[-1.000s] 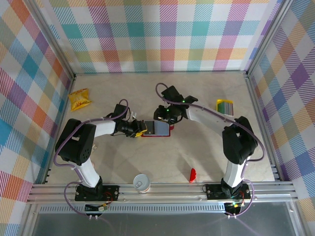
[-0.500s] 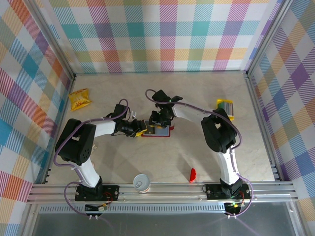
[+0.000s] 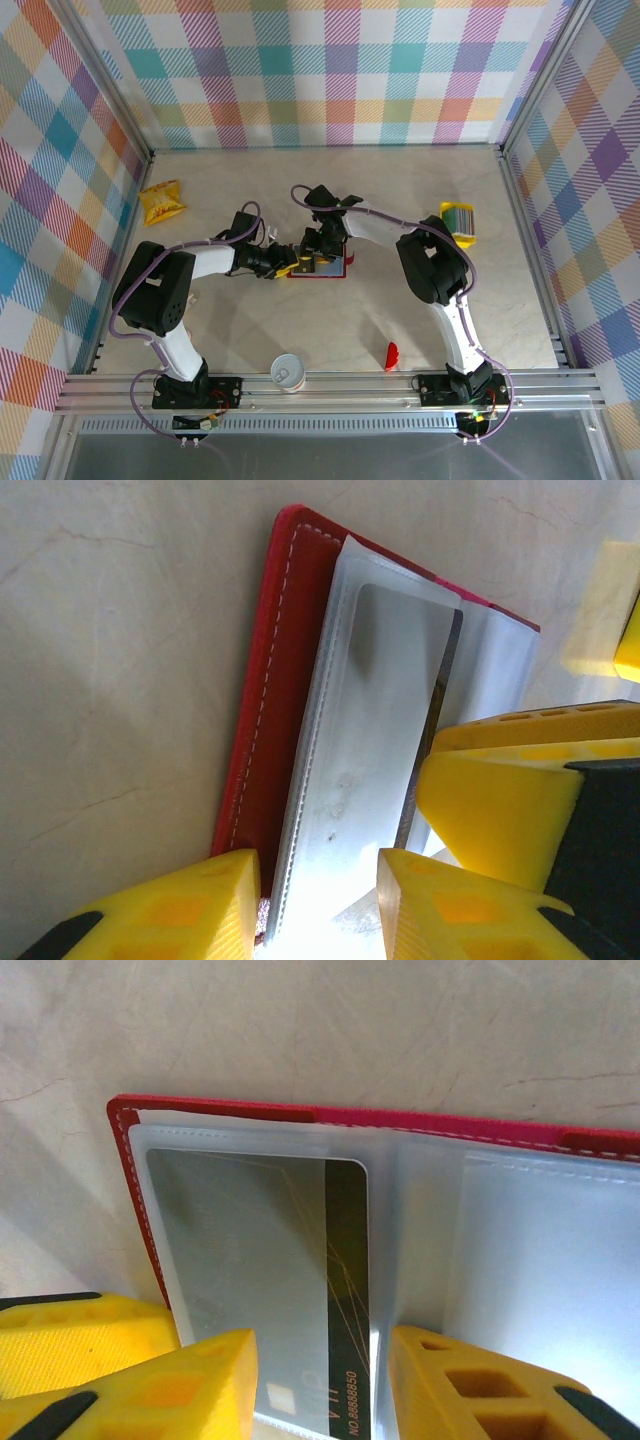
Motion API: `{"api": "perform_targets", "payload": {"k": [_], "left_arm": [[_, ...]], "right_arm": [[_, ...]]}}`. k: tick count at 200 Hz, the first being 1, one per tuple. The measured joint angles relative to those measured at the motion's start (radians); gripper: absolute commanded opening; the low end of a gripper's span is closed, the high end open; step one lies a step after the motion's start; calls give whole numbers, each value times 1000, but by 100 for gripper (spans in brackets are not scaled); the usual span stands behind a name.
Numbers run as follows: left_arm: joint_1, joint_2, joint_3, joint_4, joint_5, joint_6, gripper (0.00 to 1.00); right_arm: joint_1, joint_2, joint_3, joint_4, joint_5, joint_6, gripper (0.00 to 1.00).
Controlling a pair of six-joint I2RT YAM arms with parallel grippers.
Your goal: Put the credit cards into the card holder
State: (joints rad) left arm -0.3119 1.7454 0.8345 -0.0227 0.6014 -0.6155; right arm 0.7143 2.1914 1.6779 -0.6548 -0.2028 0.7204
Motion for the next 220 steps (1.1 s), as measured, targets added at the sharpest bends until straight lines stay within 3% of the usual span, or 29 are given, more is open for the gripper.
{"api": "perform_targets", "payload": {"k": [220], "left_arm": [[0, 0, -1, 3, -4, -1, 36]], "right_arm": [[0, 37, 58, -31, -45, 1, 37]]}}
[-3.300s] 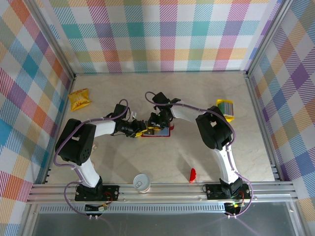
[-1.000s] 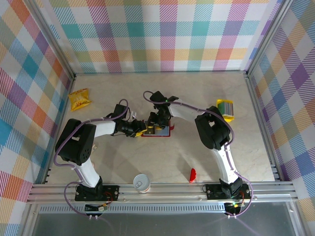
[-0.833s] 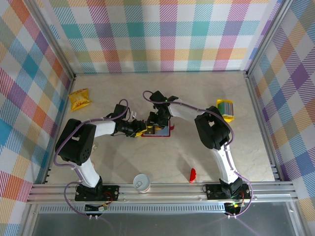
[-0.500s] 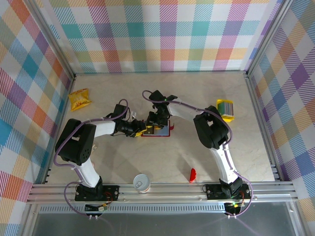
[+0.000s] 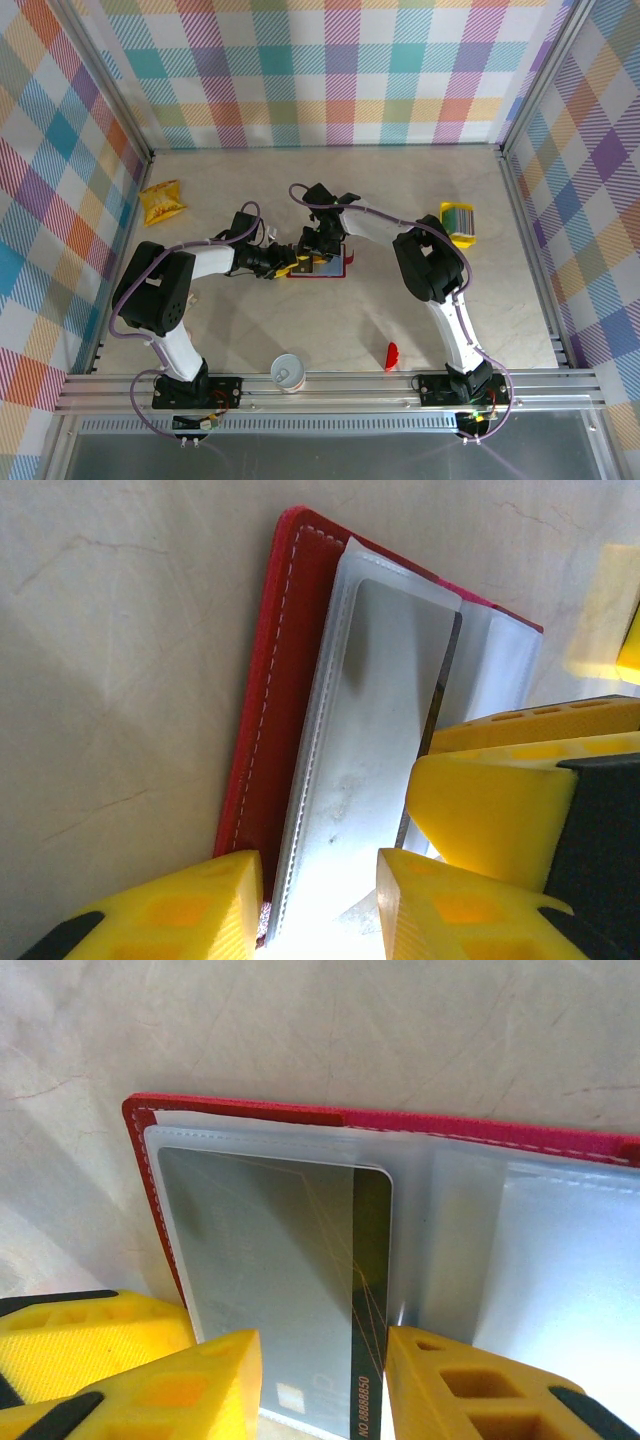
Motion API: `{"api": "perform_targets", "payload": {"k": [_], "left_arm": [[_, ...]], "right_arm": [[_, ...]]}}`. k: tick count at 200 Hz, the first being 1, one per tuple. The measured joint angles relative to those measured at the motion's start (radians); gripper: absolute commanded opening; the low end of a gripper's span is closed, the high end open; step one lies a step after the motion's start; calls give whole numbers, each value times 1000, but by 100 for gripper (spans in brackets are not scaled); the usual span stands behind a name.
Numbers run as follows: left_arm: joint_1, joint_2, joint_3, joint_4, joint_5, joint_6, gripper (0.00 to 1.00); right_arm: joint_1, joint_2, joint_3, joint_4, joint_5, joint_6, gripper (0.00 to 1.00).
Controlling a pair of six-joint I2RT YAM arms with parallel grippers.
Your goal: Put the credit cards into the card holder
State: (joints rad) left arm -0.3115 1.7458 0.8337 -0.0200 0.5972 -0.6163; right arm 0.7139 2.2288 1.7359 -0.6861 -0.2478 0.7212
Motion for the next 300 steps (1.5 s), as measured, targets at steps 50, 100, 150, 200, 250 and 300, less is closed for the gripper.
{"api": "perform_targets", "payload": {"k": [50, 100, 150, 200, 250, 300], "left_arm": [[0, 0, 0, 0, 0, 0, 35], [0, 0, 0, 3, 1, 2, 36], [0, -16, 0, -4, 0, 5, 35], [0, -27, 0, -3, -1, 5, 34], [0, -27, -1, -3, -7, 4, 34], [0, -27, -1, -3, -8, 5, 34]], "right_arm": [[0, 0, -2, 0, 5, 4, 39], [-25, -124, -149, 42, 20, 23, 44], [-67, -351, -305, 45, 73, 19, 38], [-57, -309, -288, 30, 102, -29, 39], [-51, -213, -253, 16, 135, -64, 44], [-51, -192, -246, 8, 147, -80, 46]]}}
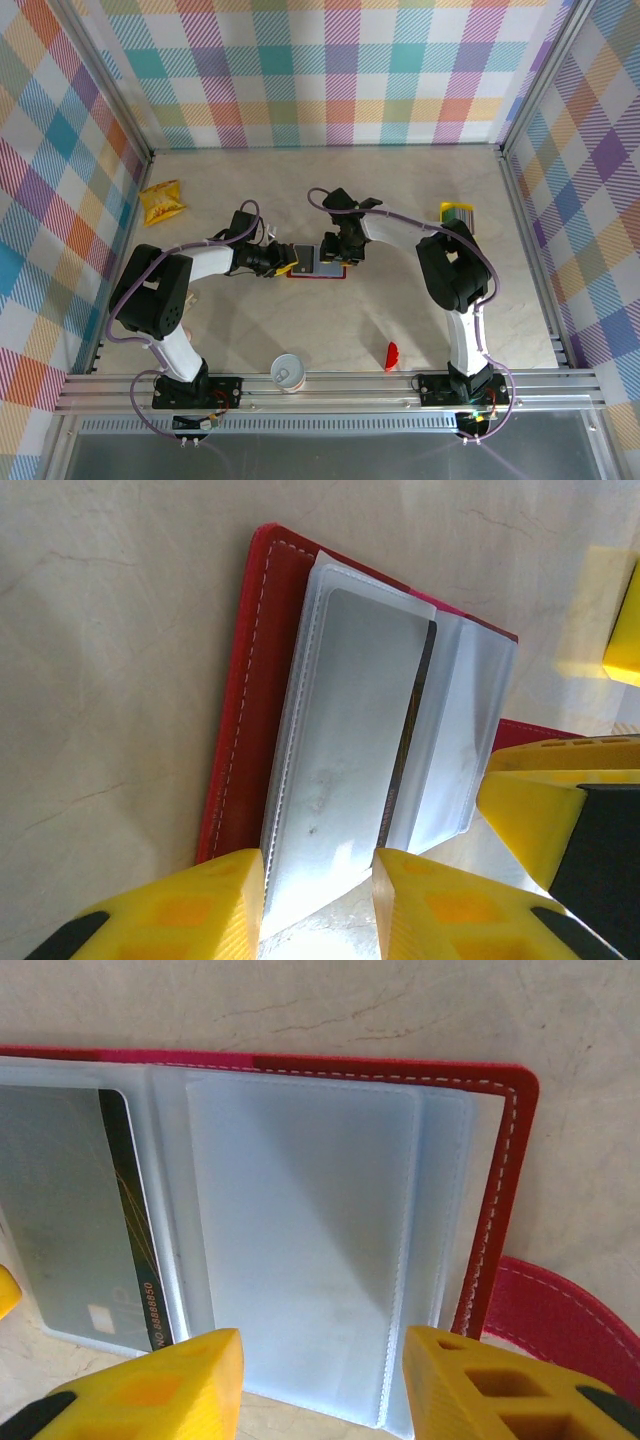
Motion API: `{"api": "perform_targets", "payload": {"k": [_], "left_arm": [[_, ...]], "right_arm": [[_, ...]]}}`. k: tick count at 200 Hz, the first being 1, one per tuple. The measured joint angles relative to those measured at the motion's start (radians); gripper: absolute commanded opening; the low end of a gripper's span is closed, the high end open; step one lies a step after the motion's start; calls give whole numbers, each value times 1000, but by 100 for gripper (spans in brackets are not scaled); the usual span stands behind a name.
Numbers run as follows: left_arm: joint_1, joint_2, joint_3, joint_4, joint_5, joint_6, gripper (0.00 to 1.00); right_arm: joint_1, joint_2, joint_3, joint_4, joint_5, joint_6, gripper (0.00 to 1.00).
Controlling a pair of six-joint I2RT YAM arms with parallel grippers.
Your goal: Put the credit cards into the card holder
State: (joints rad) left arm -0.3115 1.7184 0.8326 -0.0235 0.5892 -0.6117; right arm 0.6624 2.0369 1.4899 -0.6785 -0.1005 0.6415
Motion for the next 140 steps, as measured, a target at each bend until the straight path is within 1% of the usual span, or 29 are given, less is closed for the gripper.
{"api": "perform_targets", "payload": {"k": [82, 140], "left_arm": [[0, 0, 0, 0, 0, 0, 34], [0, 0, -10, 0, 0, 0, 34]], "right_arm": [[0, 32, 31, 6, -17, 0, 46], [0, 48, 38, 29, -64, 8, 45]]}}
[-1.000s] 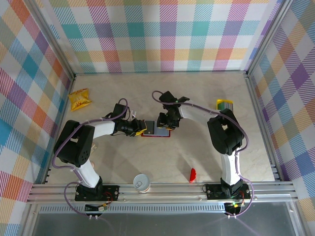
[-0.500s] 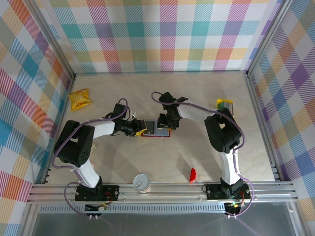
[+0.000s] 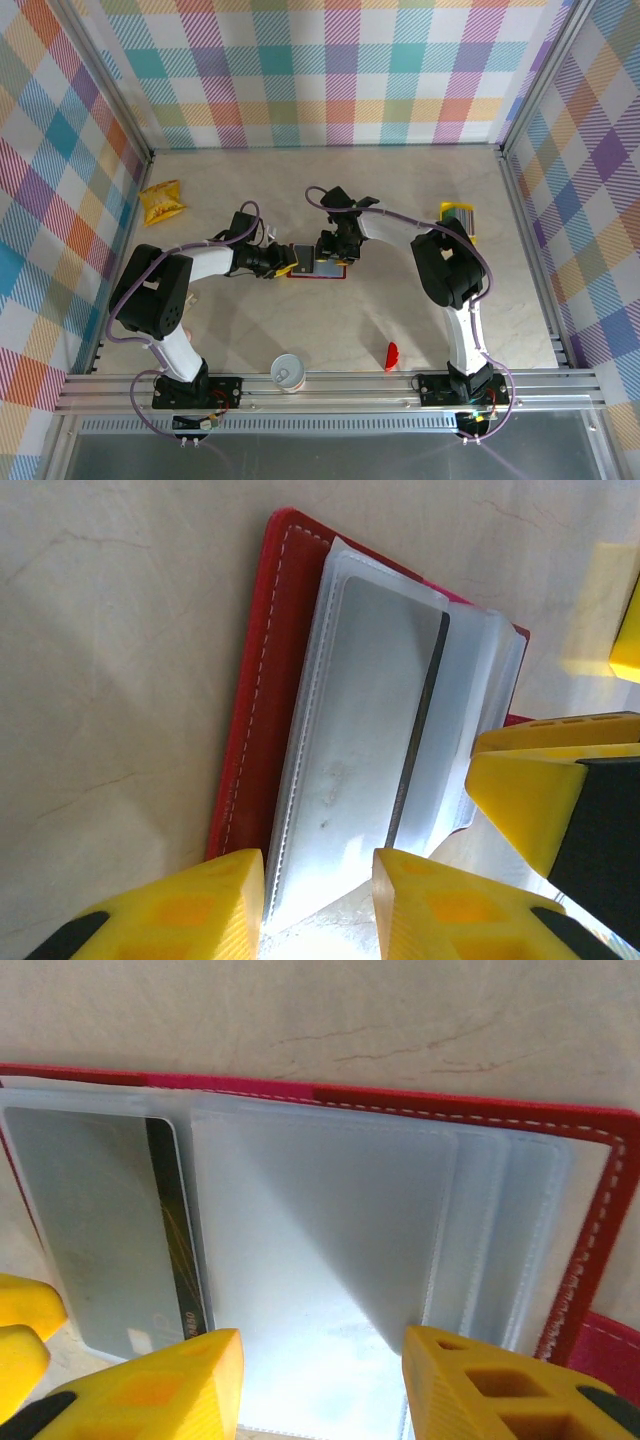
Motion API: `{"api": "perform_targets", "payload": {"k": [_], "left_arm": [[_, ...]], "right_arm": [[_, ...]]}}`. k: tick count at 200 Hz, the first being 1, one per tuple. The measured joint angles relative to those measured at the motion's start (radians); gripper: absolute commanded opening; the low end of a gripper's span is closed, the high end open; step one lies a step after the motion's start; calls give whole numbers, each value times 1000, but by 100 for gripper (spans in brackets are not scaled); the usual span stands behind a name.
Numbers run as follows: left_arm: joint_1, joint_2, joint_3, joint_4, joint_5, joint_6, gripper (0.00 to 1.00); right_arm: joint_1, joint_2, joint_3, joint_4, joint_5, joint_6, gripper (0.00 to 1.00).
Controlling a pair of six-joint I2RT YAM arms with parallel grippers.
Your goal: Put the credit cards into the card holder
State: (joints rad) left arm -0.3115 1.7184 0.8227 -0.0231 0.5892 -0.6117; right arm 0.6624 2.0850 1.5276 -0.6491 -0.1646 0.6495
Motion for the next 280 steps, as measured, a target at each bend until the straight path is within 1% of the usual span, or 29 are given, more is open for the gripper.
{"api": "perform_targets", "payload": {"k": [44, 77, 111, 163, 280], "left_arm": [[0, 0, -2, 0, 0, 0, 34], [0, 0, -2, -1, 0, 0, 34], [0, 0, -2, 0, 0, 0, 34], [0, 0, -2, 0, 0, 0, 34], [0, 0, -2, 0, 0, 0, 34]], "right_arm": [[0, 21, 17, 29, -46, 17, 45], [0, 22, 17, 34, -52, 23, 45], [0, 8, 17, 19, -11, 23, 45], [0, -57, 17, -14, 63, 23, 46], [0, -28, 17, -27, 71, 23, 48]]}}
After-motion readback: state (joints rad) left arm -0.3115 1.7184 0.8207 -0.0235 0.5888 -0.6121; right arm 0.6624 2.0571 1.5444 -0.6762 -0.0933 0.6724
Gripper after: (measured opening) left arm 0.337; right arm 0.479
